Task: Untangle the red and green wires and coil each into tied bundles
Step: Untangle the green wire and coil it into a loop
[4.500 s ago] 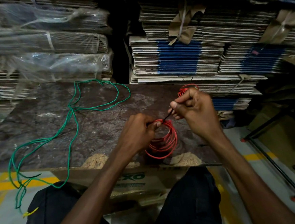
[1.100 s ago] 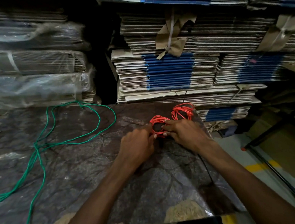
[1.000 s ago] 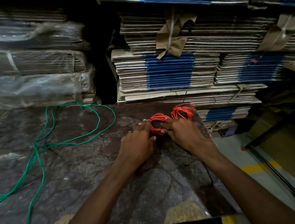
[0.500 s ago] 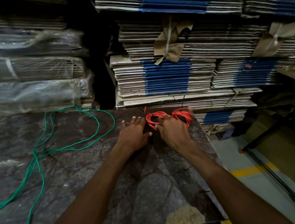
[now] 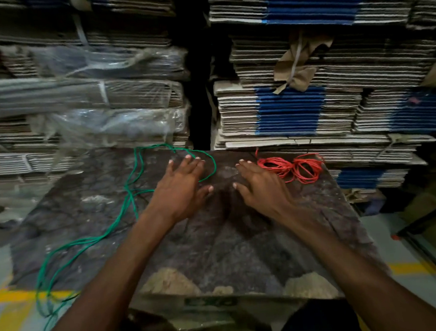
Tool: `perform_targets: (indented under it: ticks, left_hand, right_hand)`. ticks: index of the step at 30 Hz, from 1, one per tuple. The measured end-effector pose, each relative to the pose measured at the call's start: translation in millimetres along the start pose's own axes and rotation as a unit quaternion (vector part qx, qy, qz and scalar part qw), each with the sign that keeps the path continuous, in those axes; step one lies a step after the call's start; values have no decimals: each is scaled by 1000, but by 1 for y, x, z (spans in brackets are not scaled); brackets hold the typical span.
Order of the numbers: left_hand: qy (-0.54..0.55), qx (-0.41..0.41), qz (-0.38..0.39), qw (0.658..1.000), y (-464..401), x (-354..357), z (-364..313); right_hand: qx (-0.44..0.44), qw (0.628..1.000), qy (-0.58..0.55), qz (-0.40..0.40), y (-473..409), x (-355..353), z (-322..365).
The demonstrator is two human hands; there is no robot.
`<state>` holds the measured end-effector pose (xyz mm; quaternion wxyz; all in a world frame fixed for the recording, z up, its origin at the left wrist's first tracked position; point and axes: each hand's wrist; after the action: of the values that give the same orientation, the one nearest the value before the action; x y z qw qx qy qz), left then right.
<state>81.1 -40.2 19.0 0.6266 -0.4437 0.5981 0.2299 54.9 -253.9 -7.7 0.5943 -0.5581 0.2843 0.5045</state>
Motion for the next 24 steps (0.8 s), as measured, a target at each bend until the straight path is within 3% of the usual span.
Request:
perform_targets:
  ticks: [9, 17, 24]
  left_hand:
    - [39, -127, -49, 990, 111, -33, 77]
    - [51, -223, -43, 973, 199, -40, 105]
    - [30, -253, -24, 967, 234, -43, 115]
  right_hand:
    - [-41, 996, -75, -7, 10, 13, 112]
    - [-139, 979, -129, 76, 24, 43, 186]
    - [-169, 974, -24, 152, 26, 50, 211]
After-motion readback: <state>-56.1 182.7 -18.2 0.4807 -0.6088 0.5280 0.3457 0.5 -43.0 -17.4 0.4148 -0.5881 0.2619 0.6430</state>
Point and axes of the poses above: each hand's wrist, its own y-axis away from the middle knuckle, its own x-axis out of the palm, z = x × y, and after that the axes turned 1 degree about -z, right-handed
